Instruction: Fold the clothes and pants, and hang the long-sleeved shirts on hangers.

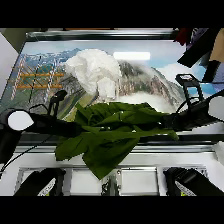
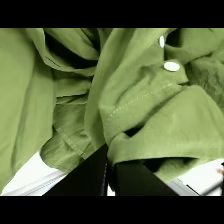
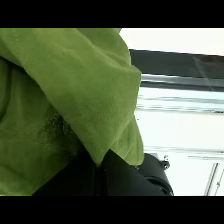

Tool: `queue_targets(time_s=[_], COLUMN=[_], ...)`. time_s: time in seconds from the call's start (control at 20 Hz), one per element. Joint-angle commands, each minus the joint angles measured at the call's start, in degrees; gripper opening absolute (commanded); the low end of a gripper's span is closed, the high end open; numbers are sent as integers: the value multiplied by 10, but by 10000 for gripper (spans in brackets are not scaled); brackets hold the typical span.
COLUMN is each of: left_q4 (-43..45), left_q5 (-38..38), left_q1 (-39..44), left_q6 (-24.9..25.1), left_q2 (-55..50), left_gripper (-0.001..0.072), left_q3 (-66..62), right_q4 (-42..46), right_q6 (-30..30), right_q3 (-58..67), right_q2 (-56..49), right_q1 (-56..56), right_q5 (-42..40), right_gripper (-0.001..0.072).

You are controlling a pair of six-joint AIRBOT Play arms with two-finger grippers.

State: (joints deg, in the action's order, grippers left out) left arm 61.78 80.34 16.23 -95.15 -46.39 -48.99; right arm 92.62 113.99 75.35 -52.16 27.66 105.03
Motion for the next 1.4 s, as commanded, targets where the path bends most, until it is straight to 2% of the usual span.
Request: queue_targets(time_s=[0.0,0.3,0.35,0.4,0.45,0.7,0.75,0.9,1.05,1.2,1.35], left_q4=[-30,-29,-29,-31,-30,-24,3,172,314,406,454], left_q5=[-19,-16,-14,-14,-14,-18,-36,-102,-121,-148,-190], left_q1=[3,9,9,9,9,-49,-69,-109,-146,-174,-187], left_q6=[32,50,51,52,54,54,54,35,12,-1,-9], left_q2=[-61,-113,-113,-113,-113,-113,-113,-131,-206,-305,-395], left_gripper=[18,22,248,637,720,720,720,720,720,720,720], left_q3=[-4,-27,-27,-27,-29,-98,-116,-160,-203,-255,-298], right_q4=[-19,-18,-18,-18,-18,-18,-18,-18,-18,-18,-18], right_q6=[14,14,14,14,14,14,14,14,14,14,14], right_q3=[2,2,2,2,2,2,2,2,2,2,2], right_q2=[-7,-10,-10,-10,-10,-10,-10,-10,-10,-10,-10], right_q1=[1,1,1,1,1,0,0,0,0,0,0], right_q5=[6,4,4,4,4,4,4,4,4,4,4], right_gripper=[14,15,15,15,15,15,15,15,15,14,15])
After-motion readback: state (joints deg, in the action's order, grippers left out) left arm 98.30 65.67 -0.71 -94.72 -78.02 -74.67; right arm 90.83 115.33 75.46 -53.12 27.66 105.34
